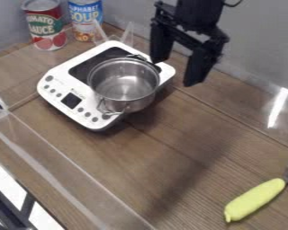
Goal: Remove silver pot from the white and black stove top and place it on the table
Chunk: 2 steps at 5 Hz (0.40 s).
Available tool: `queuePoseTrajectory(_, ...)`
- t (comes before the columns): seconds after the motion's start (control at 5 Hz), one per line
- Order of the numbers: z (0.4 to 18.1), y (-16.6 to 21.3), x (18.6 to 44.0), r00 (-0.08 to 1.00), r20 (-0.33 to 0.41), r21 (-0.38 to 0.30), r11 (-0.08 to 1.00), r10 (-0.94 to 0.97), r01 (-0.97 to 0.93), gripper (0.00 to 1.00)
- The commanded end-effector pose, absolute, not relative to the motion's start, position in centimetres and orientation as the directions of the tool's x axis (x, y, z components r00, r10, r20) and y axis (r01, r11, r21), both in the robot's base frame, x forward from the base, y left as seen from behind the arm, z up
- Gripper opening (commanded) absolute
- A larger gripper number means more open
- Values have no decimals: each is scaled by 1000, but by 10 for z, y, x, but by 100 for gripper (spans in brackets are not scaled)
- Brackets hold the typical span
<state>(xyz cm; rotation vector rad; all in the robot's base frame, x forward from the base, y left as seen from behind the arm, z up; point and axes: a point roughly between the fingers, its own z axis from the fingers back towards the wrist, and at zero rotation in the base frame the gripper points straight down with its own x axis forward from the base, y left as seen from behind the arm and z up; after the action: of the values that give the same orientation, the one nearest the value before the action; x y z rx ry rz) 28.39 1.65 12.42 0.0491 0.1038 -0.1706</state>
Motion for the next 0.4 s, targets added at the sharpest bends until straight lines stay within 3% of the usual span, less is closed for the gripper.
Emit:
queuePoseTrajectory(0.0, 125, 38, 286, 952, -96, 94, 949, -291, 300, 100)
queuePoseTrajectory(0.2, 103, 41, 286, 932, -102, 128, 924, -348, 359, 100)
